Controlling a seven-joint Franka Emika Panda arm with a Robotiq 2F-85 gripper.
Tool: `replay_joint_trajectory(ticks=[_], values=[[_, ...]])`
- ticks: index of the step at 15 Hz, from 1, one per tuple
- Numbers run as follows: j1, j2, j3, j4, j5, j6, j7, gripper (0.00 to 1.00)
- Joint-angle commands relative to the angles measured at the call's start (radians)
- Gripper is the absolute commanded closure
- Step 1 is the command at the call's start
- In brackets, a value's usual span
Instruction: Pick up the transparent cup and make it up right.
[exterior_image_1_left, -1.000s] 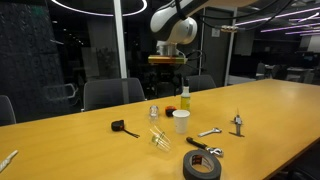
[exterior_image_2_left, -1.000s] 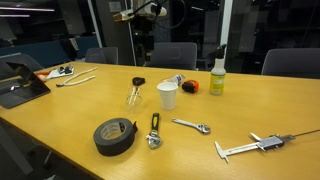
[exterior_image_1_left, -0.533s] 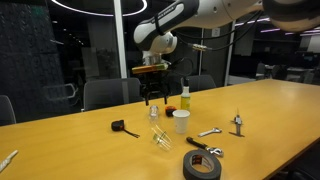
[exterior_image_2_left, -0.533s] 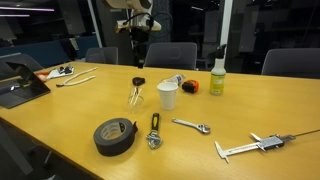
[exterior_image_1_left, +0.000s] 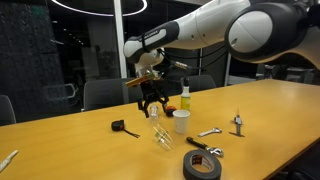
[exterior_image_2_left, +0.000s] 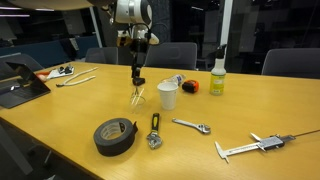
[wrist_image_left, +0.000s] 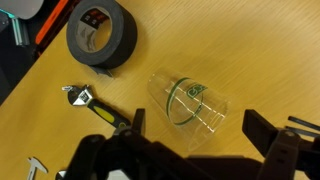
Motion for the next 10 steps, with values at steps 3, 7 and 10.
replay_joint_trajectory(ticks=[3, 7, 10], values=[[-0.007, 0.179, -0.037, 0.309, 0.002, -0.143, 0.044, 0.0], [-0.022, 0.248, -0.055, 0.409, 0.017, -0.142, 0.083, 0.0], [-0.024, 0.282, -0.066, 0.437, 0.01, -0.163, 0.12, 0.0]])
